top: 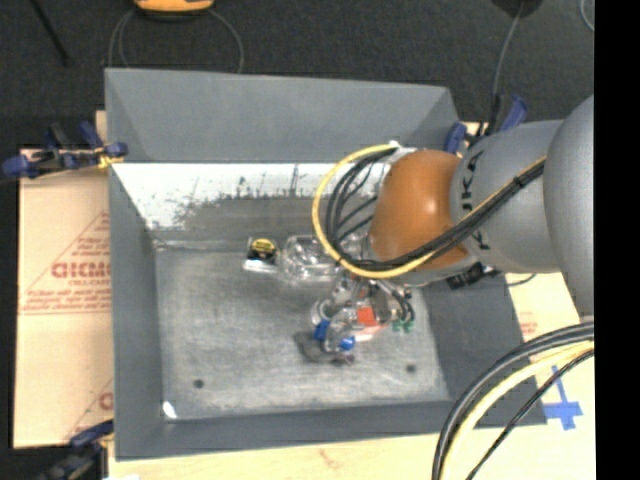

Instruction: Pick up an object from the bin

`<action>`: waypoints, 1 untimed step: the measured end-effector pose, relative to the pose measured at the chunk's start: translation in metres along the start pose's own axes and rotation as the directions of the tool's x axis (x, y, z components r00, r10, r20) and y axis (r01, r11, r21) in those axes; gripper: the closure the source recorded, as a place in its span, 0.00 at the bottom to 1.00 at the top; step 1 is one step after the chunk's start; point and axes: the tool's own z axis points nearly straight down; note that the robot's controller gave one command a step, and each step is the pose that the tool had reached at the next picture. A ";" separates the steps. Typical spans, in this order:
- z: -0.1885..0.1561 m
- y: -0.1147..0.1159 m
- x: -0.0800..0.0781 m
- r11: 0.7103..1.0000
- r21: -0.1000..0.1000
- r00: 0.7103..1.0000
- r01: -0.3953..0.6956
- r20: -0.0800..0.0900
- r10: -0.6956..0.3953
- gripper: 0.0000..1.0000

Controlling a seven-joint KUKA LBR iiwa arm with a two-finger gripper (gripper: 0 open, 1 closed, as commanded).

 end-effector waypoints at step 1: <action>-0.152 -0.059 -0.002 0.968 0.002 0.968 0.252 0.002 -0.252 1.00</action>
Offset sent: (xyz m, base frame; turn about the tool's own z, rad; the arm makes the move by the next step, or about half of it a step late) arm -0.0006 -0.0564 0.1479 -0.2579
